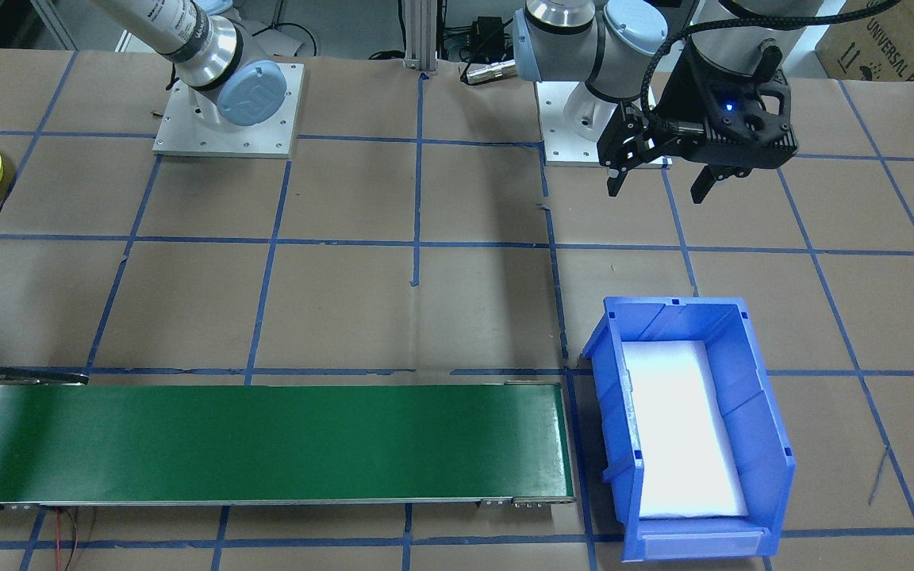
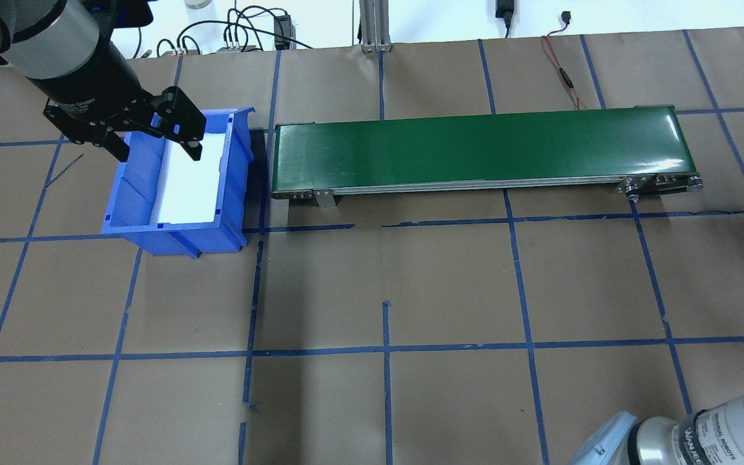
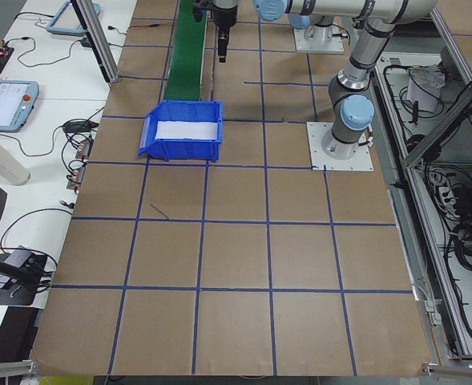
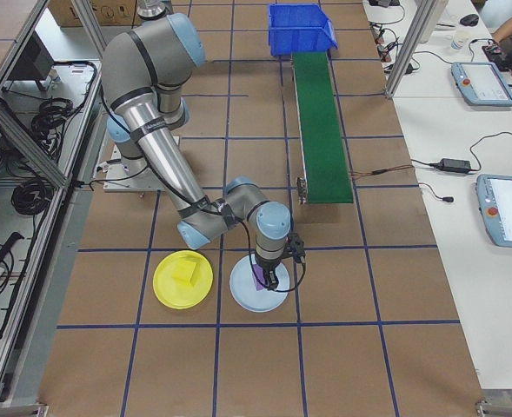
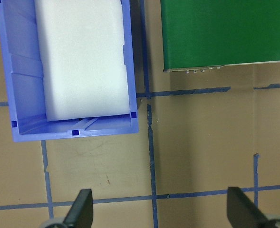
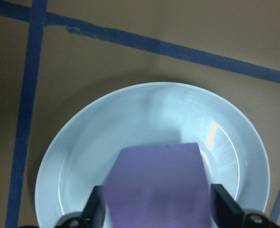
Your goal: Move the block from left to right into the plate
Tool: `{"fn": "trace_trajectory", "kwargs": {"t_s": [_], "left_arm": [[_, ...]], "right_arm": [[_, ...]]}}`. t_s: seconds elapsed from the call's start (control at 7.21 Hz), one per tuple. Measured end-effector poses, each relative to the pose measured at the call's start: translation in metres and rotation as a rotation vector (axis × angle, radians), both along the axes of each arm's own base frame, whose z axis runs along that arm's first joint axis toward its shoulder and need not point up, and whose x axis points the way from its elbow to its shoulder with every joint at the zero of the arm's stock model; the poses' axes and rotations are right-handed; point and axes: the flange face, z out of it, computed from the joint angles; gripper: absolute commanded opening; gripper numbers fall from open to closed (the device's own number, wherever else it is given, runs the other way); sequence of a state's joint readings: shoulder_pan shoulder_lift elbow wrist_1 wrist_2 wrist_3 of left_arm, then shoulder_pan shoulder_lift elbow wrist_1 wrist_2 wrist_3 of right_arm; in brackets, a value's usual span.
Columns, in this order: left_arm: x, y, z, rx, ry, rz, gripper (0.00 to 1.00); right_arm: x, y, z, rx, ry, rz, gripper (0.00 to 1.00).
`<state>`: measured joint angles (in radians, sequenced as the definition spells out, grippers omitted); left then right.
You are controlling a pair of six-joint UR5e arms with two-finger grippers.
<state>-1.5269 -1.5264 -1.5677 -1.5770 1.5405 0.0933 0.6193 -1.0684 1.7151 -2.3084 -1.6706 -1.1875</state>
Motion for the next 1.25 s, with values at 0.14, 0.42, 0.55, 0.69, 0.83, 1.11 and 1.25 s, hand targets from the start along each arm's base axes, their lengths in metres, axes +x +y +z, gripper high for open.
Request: {"fn": "trace_trajectory", "kwargs": {"t_s": [0.14,0.42,0.55,0.69,0.83,1.11,1.25], "left_arm": [[0.0,0.0,0.0,0.0,0.0,0.0,1.0],[0.0,0.0,0.0,0.0,0.0,0.0,1.0],[0.0,0.0,0.0,0.0,0.0,-0.001,1.0],[0.0,0.0,0.0,0.0,0.0,-0.001,1.0],[0.0,0.0,0.0,0.0,0.0,0.0,1.0],[0.0,0.0,0.0,0.0,-0.001,0.0,1.0],[0.0,0.0,0.0,0.0,-0.001,-0.001,1.0]], "right_arm": [[-0.001,0.001,0.002,0.001,0.005,0.006,1.0],[0.012,0.003,0.031,-0.005,0.005,-0.026,1.0],[0.038,-0.001,0.054,0.018,-0.035,-0.085,1.0],[0.08,-0.013,0.079,0.044,-0.065,-0.126,1.0],[0.13,-0.028,0.109,0.051,-0.061,-0.148,1.0],[0.219,-0.044,0.161,0.064,-0.042,-0.21,1.0],[0.254,-0.047,0.184,0.074,-0.038,-0.245,1.0]]}}
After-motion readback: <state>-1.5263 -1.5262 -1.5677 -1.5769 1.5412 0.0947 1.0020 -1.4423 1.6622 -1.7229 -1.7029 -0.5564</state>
